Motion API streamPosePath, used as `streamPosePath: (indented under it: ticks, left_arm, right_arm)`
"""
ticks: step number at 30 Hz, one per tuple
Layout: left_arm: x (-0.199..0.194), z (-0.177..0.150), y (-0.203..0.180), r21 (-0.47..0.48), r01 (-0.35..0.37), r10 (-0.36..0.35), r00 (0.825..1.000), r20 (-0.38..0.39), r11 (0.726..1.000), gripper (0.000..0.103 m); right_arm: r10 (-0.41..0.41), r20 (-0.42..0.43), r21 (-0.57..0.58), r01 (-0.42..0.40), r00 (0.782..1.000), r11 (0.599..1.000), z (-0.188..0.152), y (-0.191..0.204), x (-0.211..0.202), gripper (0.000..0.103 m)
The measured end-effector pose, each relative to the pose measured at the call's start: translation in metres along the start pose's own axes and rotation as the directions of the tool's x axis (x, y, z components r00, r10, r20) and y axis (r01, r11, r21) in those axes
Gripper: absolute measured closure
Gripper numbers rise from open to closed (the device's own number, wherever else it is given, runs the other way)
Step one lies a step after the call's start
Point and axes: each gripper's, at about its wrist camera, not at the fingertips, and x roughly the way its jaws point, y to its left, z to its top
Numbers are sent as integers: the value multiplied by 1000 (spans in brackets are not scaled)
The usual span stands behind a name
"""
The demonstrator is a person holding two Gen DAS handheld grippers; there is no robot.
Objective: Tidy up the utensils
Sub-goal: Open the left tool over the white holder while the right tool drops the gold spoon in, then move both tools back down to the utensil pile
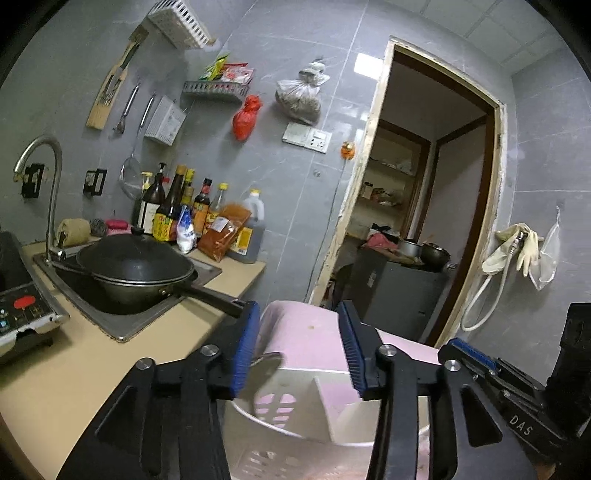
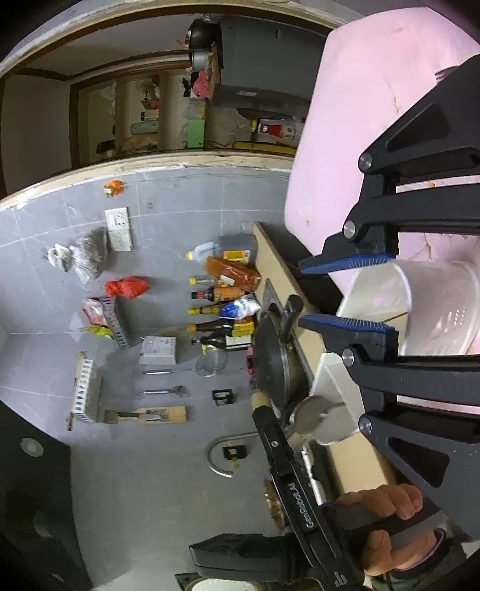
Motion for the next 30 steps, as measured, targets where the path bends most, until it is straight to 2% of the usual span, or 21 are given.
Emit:
streamPosePath:
  ticks: [2, 4, 6, 8, 9, 10, 13, 16, 18, 24, 30]
  left_arm:
    - [-7, 2, -8, 3, 1, -1, 1000, 12, 1000, 46]
    - [-12, 4, -15, 4, -1, 1, 1000, 23, 1000, 37]
    - [-18, 4, -23, 13, -9, 9, 999, 35, 1000, 29]
    - [-24, 2, -33, 22, -28, 26, 998, 56, 999, 14]
    - [-26, 1, -37, 27, -39, 37, 997, 69, 999, 10]
    - [-29, -1, -42, 33, -47, 44, 996, 81, 998, 5]
    - [-38, -7, -55, 53, -61, 55, 992, 109, 997, 3]
    - [-42, -14, -68, 69, -52, 45, 994, 100, 996, 2]
    - [-45, -19, -77, 80, -47, 40, 995, 91, 996, 2]
    - [-48, -40, -103, 111, -20, 14, 998, 56, 994, 2]
    - [-49, -62, -126, 136, 21, -20, 1000, -8, 990, 2]
  right_arm:
    - [-15, 28, 6, 15, 999, 1000, 4, -2, -11, 70]
    - [-32, 58, 7, 32, 998, 999, 8, -3, -22, 53]
    - [-65, 93, 3, 65, 994, 998, 11, -6, -39, 49]
    - [-92, 121, 5, 93, 988, 996, 14, -10, -52, 37]
    - [-110, 141, 7, 110, 984, 994, 15, -13, -61, 27]
    - [-121, 153, 8, 121, 981, 993, 15, -14, -68, 23]
    - [-172, 183, -7, 177, 968, 984, 14, -20, -90, 15]
    - [-223, 207, -14, 230, 953, 973, 10, -28, -111, 3]
    - [-257, 224, -14, 267, 940, 964, 7, -33, -126, 0]
    - [-314, 235, -21, 328, 920, 944, -2, -45, -154, 0]
    - [-357, 214, -48, 375, 909, 926, -15, -57, -173, 0]
